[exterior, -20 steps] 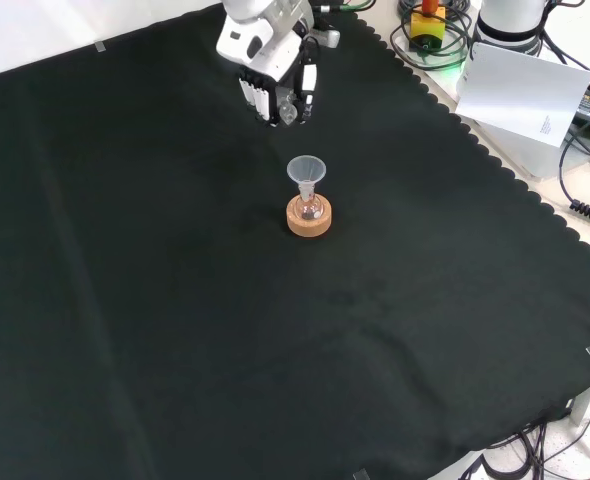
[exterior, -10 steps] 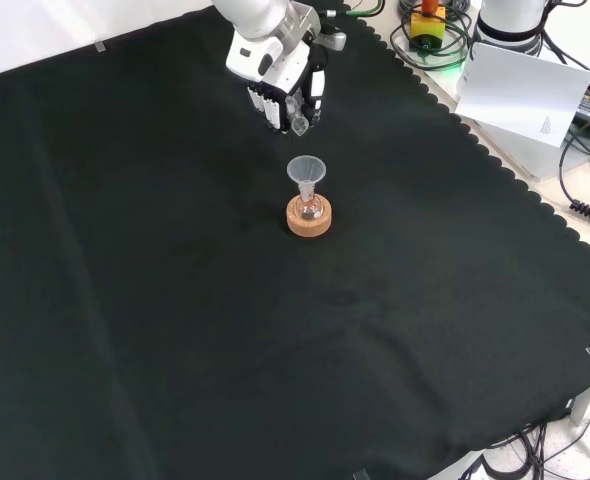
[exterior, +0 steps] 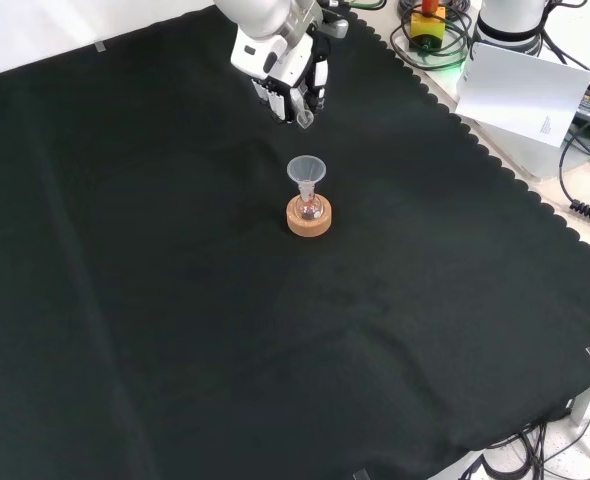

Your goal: Pour the water from the graduated cylinder into the round-bottom flask.

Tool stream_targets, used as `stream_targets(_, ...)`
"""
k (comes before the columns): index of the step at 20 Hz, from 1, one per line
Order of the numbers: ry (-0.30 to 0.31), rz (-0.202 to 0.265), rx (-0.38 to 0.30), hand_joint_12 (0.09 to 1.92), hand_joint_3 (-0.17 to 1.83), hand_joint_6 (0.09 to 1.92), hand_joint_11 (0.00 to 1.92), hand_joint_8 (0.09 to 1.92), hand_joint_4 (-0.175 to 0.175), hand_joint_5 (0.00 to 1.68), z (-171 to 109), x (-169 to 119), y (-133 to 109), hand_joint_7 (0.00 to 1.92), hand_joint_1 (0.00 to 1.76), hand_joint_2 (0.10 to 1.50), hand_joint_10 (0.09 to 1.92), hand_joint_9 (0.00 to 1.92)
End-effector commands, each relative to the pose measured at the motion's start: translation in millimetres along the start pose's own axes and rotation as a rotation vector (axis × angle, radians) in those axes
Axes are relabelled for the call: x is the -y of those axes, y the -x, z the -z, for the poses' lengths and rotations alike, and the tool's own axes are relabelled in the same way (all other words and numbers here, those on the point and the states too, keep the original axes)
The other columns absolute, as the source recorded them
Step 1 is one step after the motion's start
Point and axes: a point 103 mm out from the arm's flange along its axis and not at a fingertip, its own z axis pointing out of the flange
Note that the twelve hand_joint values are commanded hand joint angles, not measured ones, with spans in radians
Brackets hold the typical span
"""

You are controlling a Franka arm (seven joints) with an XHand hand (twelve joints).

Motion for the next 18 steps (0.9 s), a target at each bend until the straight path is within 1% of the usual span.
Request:
stream_targets(1,-0.009,-0.006,0.018,0.80,-0.01,0.62,1.24,0.58,-0.175,1.21,-2.6,6.1,0.4,1.26,1.30,1.01,0.09,1.69)
stream_targets(3,-0.011,-0.007,0.021,0.80,-0.01,0.62,1.25,0.58,-0.175,1.21,-1.5,4.9,-3.5,1.26,1.30,1.01,0.09,1.69)
stream_targets(7,-0.010,0.000,0.023,0.80,-0.01,0.62,1.27,0.58,-0.175,1.21,-1.8,5.0,-3.1,1.26,1.30,1.01,0.09,1.69)
stream_targets(13,-0.041,0.010,0.059,0.76,0.00,0.63,1.29,0.59,-0.175,1.20,2.4,-2.9,-15.2,1.26,1.30,1.01,0.09,1.69)
stream_targets(18,-0.063,0.009,0.086,0.75,0.00,0.63,1.29,0.59,-0.175,1.20,6.6,-7.5,-15.3,1.26,1.30,1.01,0.09,1.69)
